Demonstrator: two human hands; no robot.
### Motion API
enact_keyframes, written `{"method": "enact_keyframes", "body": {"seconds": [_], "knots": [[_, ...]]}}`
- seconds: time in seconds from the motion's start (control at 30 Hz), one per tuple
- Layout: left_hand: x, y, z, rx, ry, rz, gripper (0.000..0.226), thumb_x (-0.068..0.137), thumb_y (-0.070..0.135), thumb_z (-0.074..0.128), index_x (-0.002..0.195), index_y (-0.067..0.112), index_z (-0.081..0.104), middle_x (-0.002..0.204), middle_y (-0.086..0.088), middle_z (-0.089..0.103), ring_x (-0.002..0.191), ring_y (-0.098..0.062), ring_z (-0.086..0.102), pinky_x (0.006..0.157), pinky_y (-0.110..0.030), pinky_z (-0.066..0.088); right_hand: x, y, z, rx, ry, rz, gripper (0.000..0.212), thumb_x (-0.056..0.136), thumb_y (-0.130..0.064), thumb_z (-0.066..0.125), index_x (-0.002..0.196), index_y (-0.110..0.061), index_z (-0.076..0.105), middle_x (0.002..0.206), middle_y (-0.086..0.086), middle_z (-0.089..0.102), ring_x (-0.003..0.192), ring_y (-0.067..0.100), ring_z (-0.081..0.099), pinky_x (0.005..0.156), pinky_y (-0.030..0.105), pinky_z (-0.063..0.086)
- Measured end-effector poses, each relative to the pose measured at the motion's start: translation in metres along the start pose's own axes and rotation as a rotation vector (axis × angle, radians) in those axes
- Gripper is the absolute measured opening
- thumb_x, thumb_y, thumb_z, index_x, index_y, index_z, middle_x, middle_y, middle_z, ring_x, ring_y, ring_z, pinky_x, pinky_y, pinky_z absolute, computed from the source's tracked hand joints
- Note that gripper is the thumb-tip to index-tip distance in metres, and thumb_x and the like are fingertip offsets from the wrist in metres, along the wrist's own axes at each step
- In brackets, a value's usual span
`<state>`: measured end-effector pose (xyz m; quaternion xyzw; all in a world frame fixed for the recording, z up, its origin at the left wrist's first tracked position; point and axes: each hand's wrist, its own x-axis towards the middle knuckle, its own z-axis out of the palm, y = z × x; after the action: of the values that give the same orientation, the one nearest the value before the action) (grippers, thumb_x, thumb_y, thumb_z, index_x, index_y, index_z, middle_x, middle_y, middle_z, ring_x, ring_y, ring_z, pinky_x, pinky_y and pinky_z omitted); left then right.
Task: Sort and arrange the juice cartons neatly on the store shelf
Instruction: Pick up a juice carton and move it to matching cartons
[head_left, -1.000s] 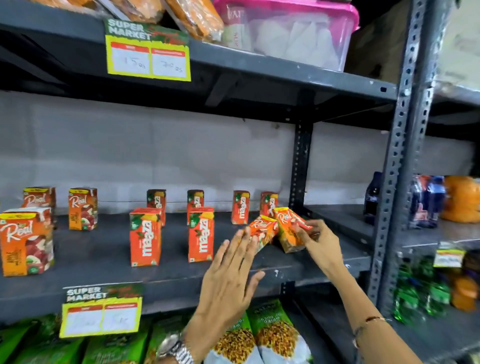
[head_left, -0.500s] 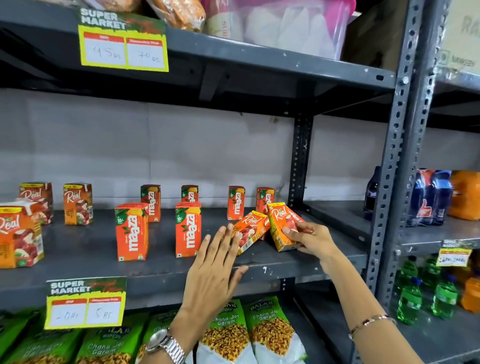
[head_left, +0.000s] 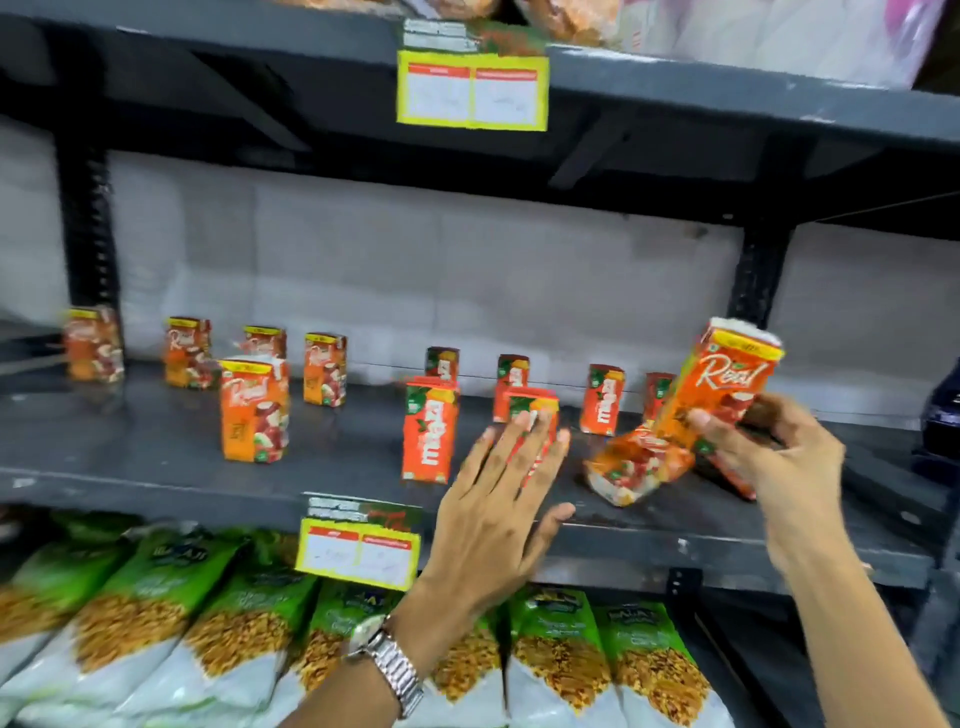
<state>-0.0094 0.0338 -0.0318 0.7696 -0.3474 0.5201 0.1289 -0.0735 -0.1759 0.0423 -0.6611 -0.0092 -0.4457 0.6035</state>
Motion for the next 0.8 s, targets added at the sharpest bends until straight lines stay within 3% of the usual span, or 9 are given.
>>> {"method": "enact_keyframes", "body": {"seconds": [0.13, 0.27, 0.37, 0.43, 0.53, 0.57, 0.8], "knots": [[-0.028, -0.063, -0.045, 0.027, 0.121, -0.032, 0.049, 0.097, 0.034, 0.028, 0.139, 0.009, 0.031, 0.148, -0.008, 0.030, 0.138, -0.021, 0.026, 0.114, -0.039, 0.022, -0.024, -0.035, 0.085, 0.120, -0.083, -0.056, 0.052, 0.052, -0.031, 0.079, 0.100, -0.019, 0.064, 0.088, -0.006, 0.071, 0.078, 0.003, 0.066, 0.068, 0.020, 0.055], [-0.080, -0.162, -0.100, 0.115, 0.243, -0.148, 0.046, 0.097, 0.031, 0.027, 0.140, 0.013, 0.029, 0.154, 0.001, 0.018, 0.139, -0.020, 0.025, 0.115, -0.039, 0.019, -0.060, -0.063, 0.194, 0.232, -0.246, -0.073, 0.049, 0.058, -0.023, 0.079, 0.103, -0.014, 0.061, 0.089, -0.006, 0.068, 0.073, -0.004, 0.065, 0.064, 0.012, 0.053], [-0.119, -0.239, -0.141, 0.225, 0.264, -0.340, 0.048, 0.097, 0.030, 0.027, 0.140, 0.009, 0.032, 0.149, -0.006, 0.028, 0.139, -0.021, 0.026, 0.114, -0.040, 0.020, -0.090, -0.075, 0.277, 0.291, -0.359, -0.073, 0.034, 0.063, -0.012, 0.080, 0.092, -0.017, 0.061, 0.082, -0.006, 0.066, 0.065, -0.007, 0.063, 0.063, 0.013, 0.053], [-0.137, -0.276, -0.157, 0.295, 0.253, -0.434, 0.047, 0.097, 0.029, 0.028, 0.138, 0.006, 0.034, 0.146, -0.011, 0.034, 0.138, -0.022, 0.026, 0.114, -0.041, 0.021, -0.109, -0.077, 0.326, 0.272, -0.414, -0.055, 0.031, 0.062, -0.013, 0.082, 0.080, -0.024, 0.059, 0.077, -0.007, 0.066, 0.067, -0.001, 0.064, 0.066, 0.019, 0.054], [-0.166, -0.331, -0.176, 0.344, 0.208, -0.578, 0.050, 0.097, 0.032, 0.026, 0.139, 0.005, 0.034, 0.147, -0.012, 0.032, 0.139, -0.021, 0.024, 0.114, -0.042, 0.021, -0.139, -0.066, 0.416, 0.150, -0.447, -0.029, 0.034, 0.054, -0.029, 0.084, 0.073, -0.029, 0.055, 0.081, -0.004, 0.069, 0.079, 0.018, 0.068, 0.077, 0.040, 0.056], [-0.173, -0.347, -0.180, 0.345, 0.193, -0.609, 0.052, 0.097, 0.034, 0.025, 0.140, 0.006, 0.032, 0.148, -0.009, 0.030, 0.140, -0.019, 0.022, 0.114, -0.041, 0.020, -0.147, -0.061, 0.444, 0.110, -0.470, -0.016, 0.035, 0.055, -0.030, 0.083, 0.072, -0.028, 0.053, 0.084, -0.002, 0.070, 0.083, 0.020, 0.068, 0.079, 0.040, 0.054], [-0.196, -0.379, -0.167, 0.261, 0.078, -0.682, 0.059, 0.095, 0.049, 0.020, 0.146, 0.019, 0.015, 0.153, -0.003, 0.016, 0.142, -0.014, 0.012, 0.116, -0.030, 0.009, -0.166, -0.015, 0.539, -0.251, -0.620, 0.104, 0.057, 0.064, -0.032, 0.081, 0.111, -0.010, 0.057, 0.114, 0.012, 0.068, 0.110, 0.030, 0.060, 0.089, 0.035, 0.047]]}}
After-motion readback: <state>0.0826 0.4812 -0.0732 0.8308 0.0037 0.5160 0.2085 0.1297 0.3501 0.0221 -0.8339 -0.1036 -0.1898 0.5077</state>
